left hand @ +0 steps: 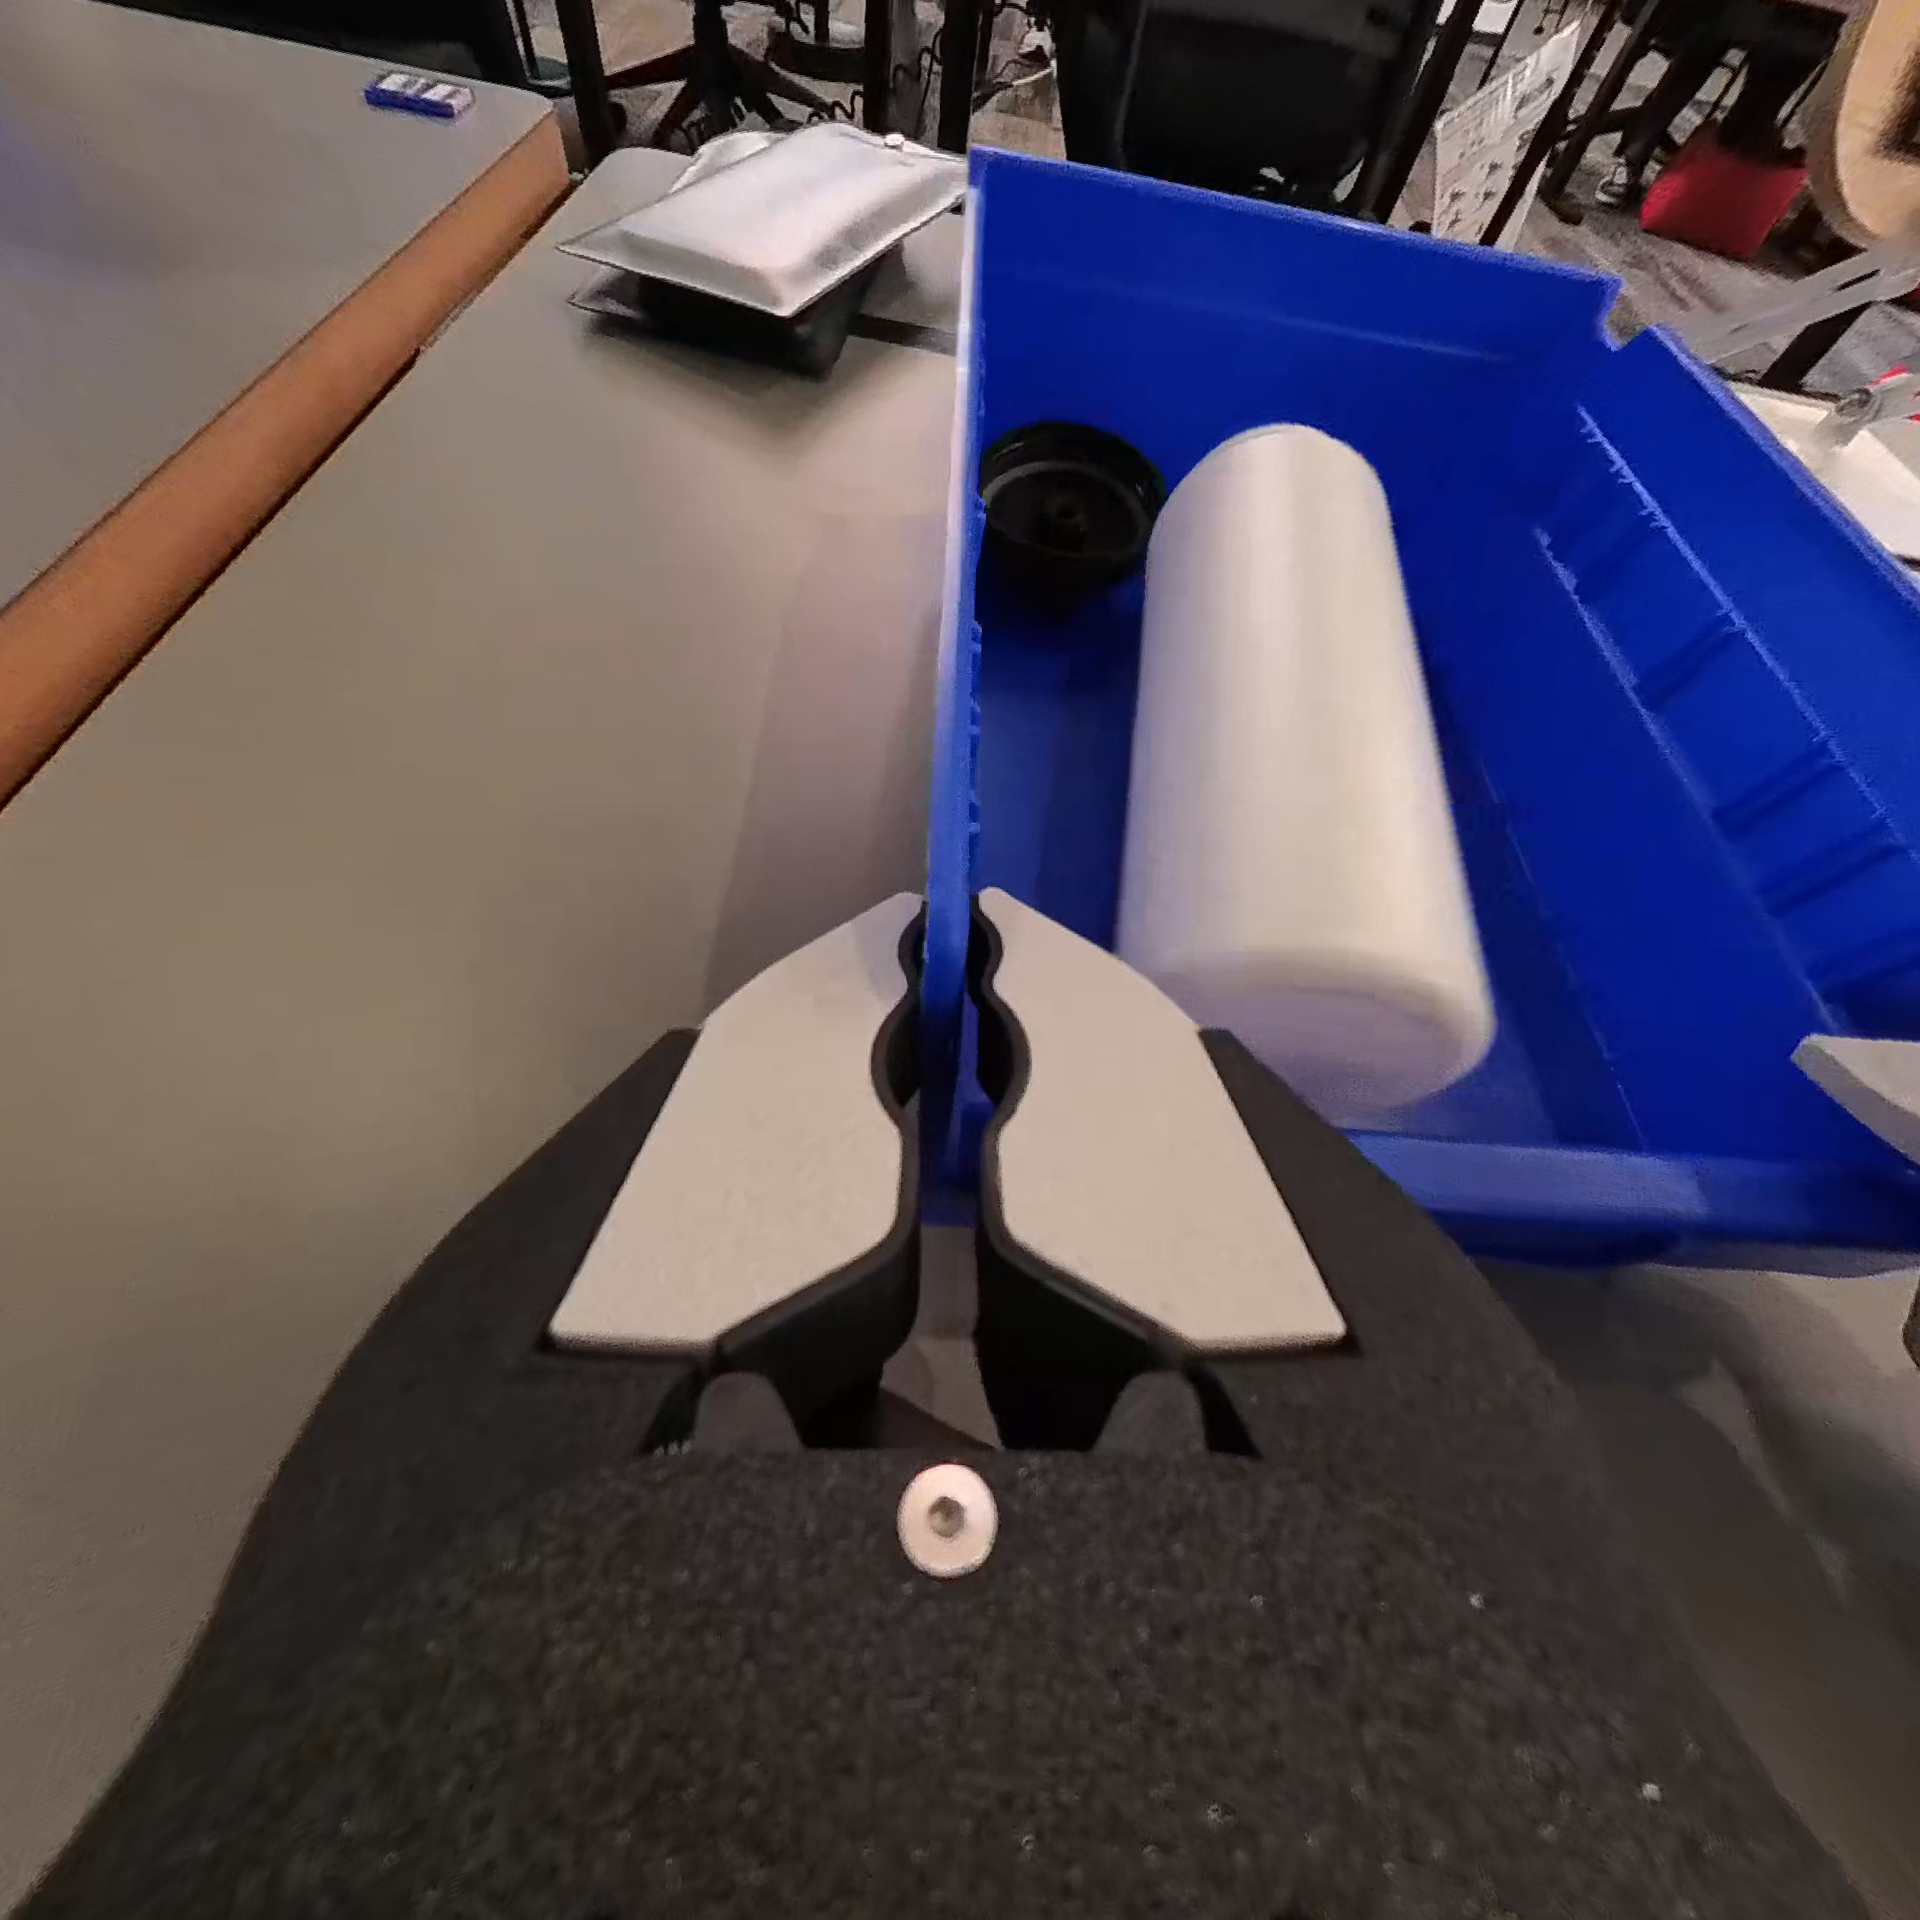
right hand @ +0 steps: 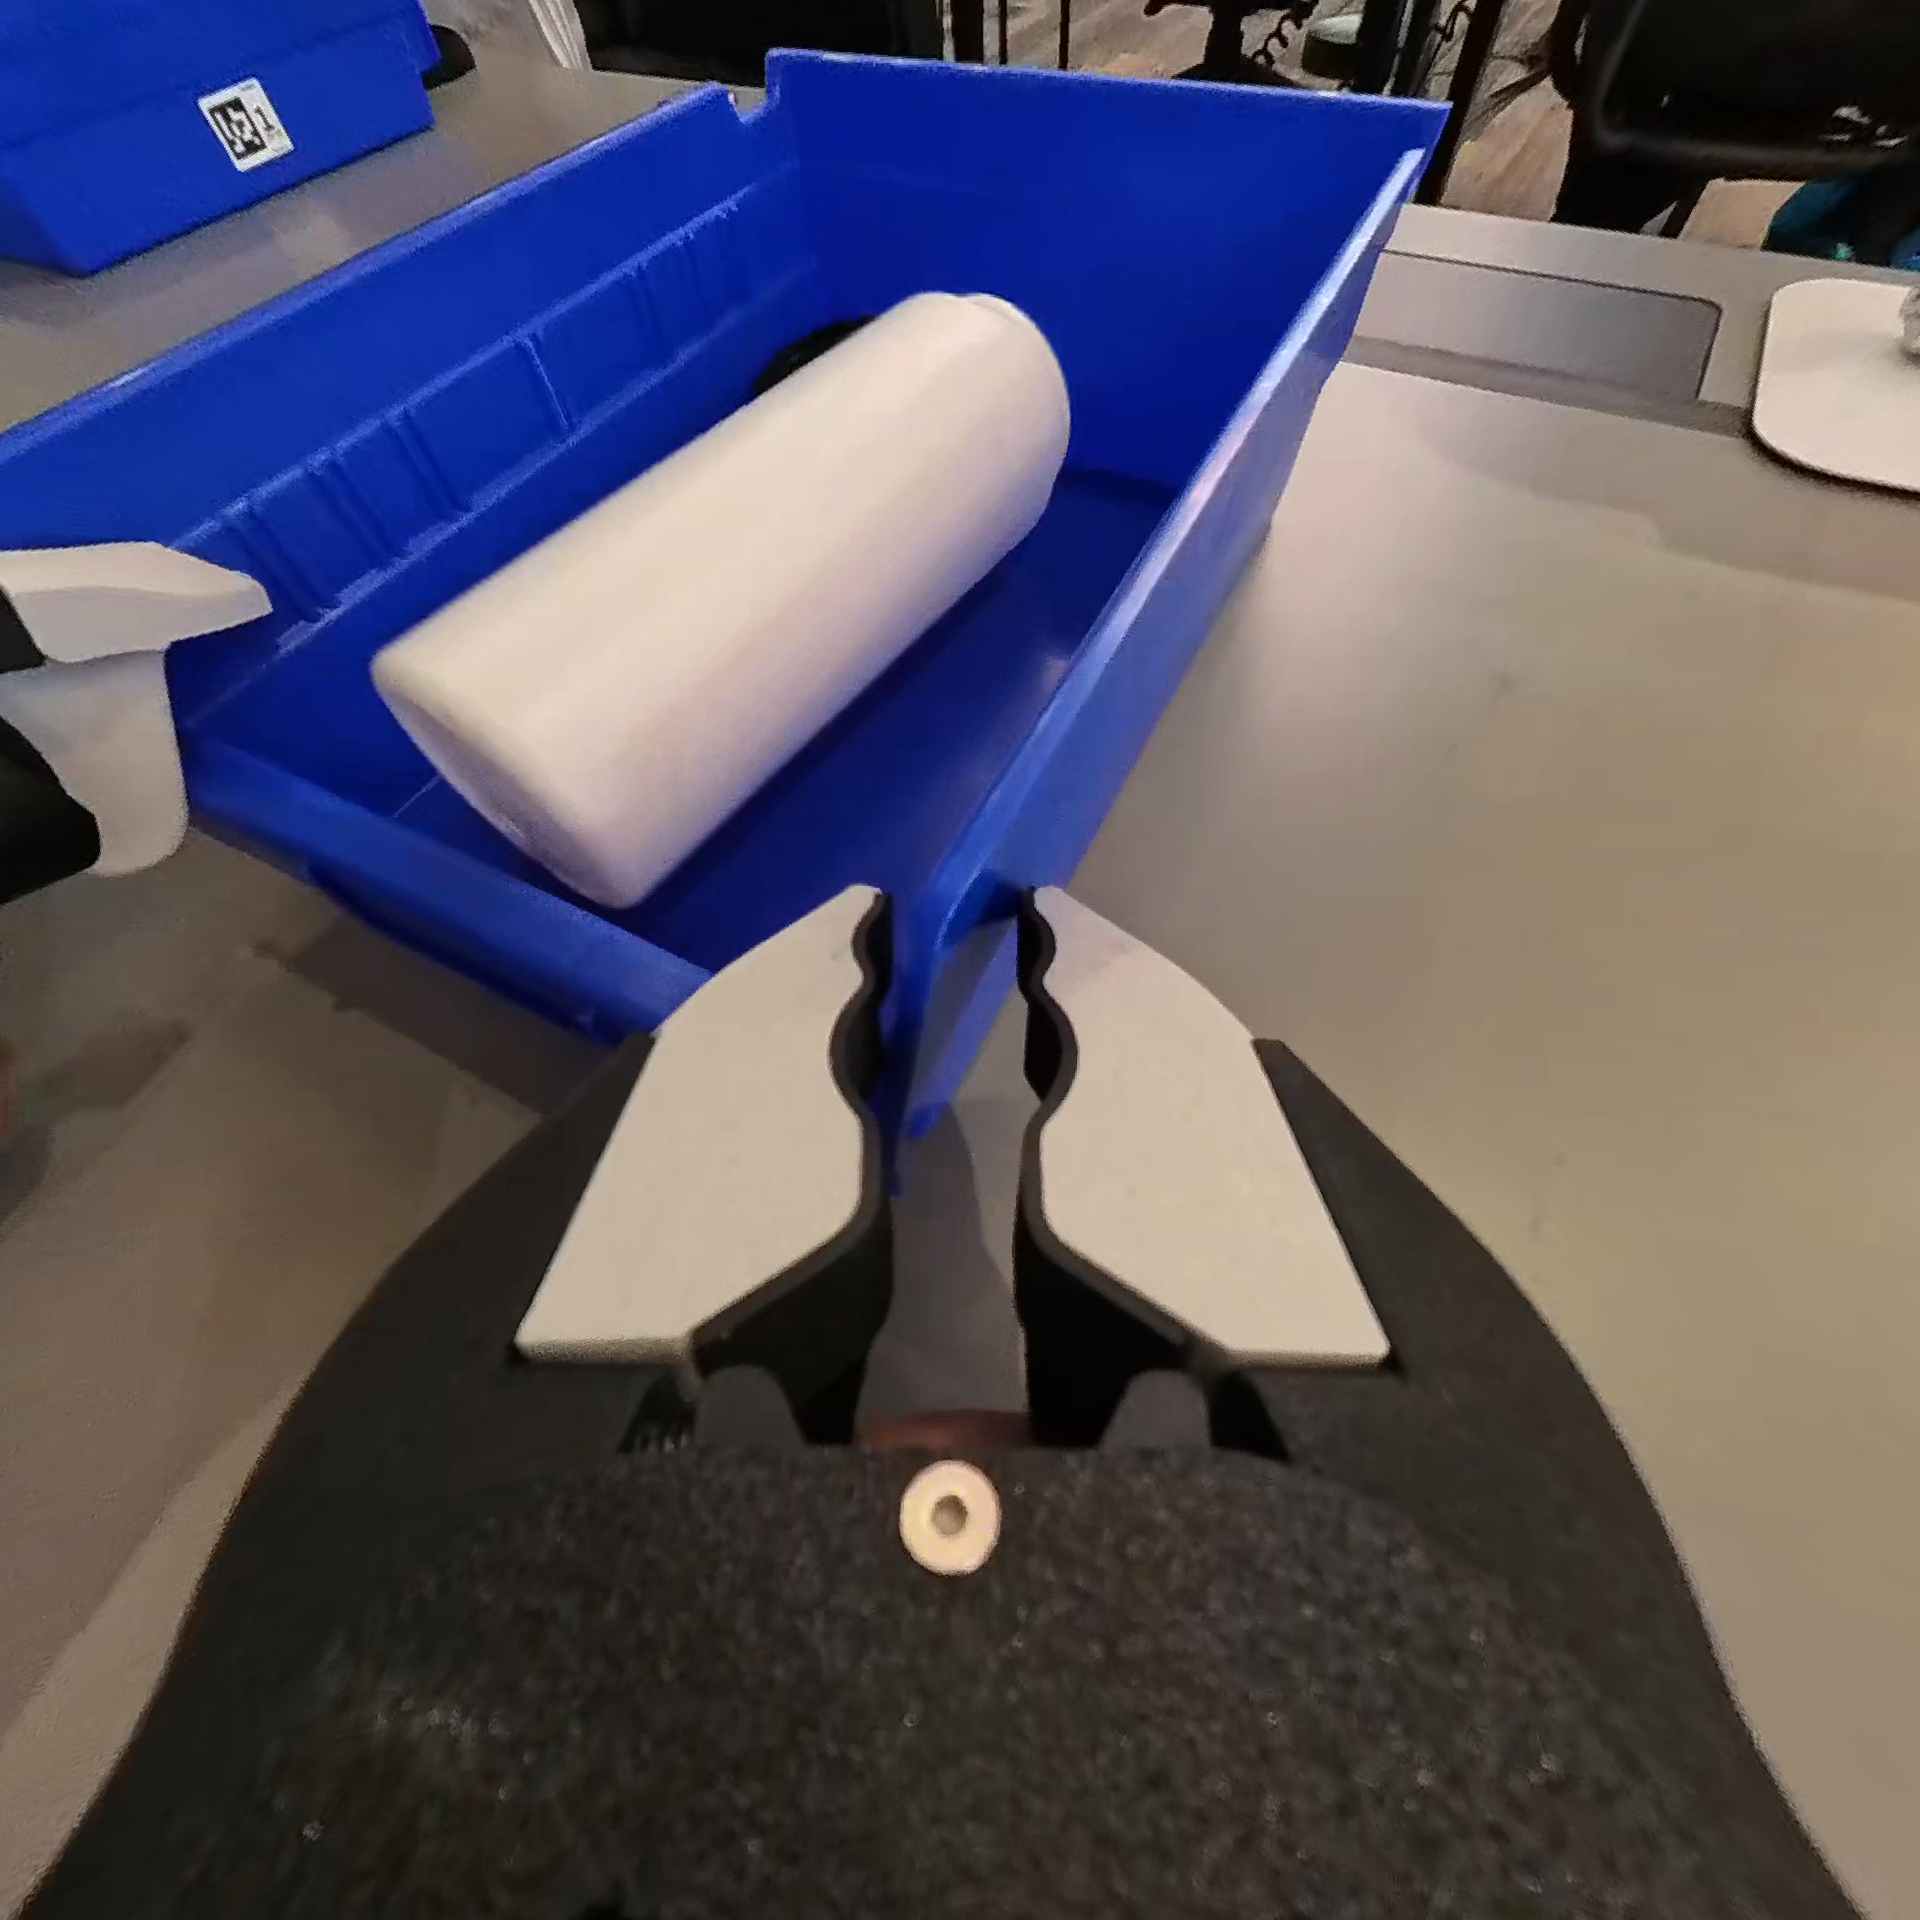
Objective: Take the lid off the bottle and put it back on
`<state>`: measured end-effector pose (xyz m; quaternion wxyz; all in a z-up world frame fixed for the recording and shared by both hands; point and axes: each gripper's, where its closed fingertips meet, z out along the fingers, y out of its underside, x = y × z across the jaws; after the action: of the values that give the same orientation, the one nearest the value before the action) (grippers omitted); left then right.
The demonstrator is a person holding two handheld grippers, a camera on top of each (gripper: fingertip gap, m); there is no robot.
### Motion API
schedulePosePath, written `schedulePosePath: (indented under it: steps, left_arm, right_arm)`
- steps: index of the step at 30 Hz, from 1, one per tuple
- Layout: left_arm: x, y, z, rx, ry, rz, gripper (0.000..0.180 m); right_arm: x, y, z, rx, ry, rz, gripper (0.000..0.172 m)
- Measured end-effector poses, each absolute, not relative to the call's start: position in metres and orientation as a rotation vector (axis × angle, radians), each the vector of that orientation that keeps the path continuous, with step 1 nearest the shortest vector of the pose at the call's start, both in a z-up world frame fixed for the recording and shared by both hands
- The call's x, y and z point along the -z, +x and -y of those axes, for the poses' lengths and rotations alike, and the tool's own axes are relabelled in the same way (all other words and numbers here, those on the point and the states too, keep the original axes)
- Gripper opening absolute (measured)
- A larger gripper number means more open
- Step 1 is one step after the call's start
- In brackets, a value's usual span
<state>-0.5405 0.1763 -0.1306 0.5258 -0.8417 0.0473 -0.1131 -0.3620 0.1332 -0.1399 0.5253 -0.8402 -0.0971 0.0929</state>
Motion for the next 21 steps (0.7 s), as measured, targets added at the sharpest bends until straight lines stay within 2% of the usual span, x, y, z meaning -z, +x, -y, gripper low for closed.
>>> schedulePosePath:
  steps: [4, 5, 9, 13, 16, 18, 21]
  left_arm:
    - [0.130, -0.544, -0.180, 0.317, -1.996, -0.045, 0.006]
    - [0.130, -0.544, -0.180, 0.328, -1.995, -0.033, 0.010]
    - [0.116, -0.544, -0.175, 0.265, -1.972, -0.047, 0.042]
    - [0.078, -0.553, -0.165, 0.157, -1.838, 0.046, 0.050]
    - [0.042, -0.520, -0.147, 0.319, -1.710, 0.115, 0.054]
    - [0.027, -0.474, -0.133, 0.453, -1.665, 0.077, 0.058]
    - [0.034, -0.372, -0.103, 0.702, -1.715, -0.101, 0.065]
  right_arm:
    - [0.140, -0.369, -0.131, -0.284, -2.027, 0.329, 0.031]
    - [0.140, -0.373, -0.127, -0.297, -2.016, 0.427, 0.038]
    - [0.123, -0.356, -0.110, -0.218, -1.917, 0.721, 0.045]
    - [0.114, -0.330, -0.059, -0.461, -1.901, 0.925, 0.045]
    - [0.134, -0.299, -0.010, -0.668, -1.980, 1.036, 0.062]
    - [0.137, -0.275, 0.011, -0.783, -2.003, 1.018, 0.065]
    - [0.124, -0.232, 0.017, -0.882, -1.985, 0.881, 0.075]
